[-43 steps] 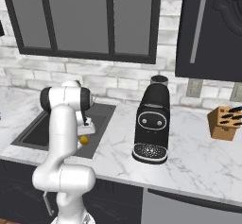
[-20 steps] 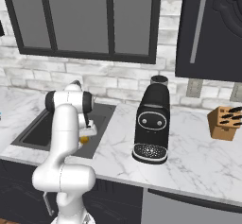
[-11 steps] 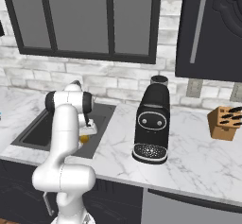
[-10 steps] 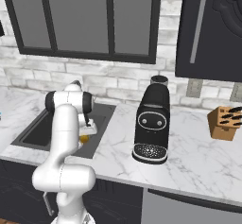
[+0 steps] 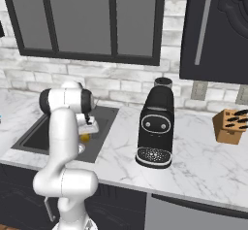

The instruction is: Turn on the sink faucet. Then move the lemon from the counter to the sink. Turn off the sink. Move the vegetable from the sink to the pot next to the stove. Finally move the pot to the rear left burner.

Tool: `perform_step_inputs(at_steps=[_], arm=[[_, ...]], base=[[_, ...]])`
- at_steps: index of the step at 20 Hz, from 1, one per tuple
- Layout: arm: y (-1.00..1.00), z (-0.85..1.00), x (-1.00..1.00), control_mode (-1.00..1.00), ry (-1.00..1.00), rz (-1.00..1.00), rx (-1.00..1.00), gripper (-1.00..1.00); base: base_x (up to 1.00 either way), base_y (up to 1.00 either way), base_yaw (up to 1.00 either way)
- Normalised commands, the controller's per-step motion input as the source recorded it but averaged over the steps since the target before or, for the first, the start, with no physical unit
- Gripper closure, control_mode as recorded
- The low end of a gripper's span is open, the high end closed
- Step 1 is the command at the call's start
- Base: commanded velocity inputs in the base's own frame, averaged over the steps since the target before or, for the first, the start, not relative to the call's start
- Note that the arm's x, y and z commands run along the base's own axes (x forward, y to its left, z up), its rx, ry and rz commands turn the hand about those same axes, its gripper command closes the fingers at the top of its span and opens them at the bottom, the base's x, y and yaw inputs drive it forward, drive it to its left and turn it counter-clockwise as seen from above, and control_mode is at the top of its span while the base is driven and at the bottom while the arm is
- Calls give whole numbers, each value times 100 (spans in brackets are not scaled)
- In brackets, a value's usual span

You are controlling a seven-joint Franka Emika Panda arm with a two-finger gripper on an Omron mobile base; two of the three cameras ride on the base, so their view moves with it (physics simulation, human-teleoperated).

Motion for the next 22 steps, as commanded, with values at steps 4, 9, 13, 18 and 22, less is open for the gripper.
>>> perform_step_inputs(at_steps=[4, 9, 13, 18, 22], arm=[[-16, 54, -24, -100, -1, 0, 3, 100], [-18, 58, -21, -100, 0, 0, 3, 100], [-10, 66, -24, -100, 0, 0, 3, 100], [-6, 56, -34, -100, 0, 0, 1, 100], [-3, 48, -37, -100, 0, 0, 0, 100]], base=[[0, 0, 0], [0, 0, 0], [0, 0, 0], [0, 0, 0], [0, 0, 0]])
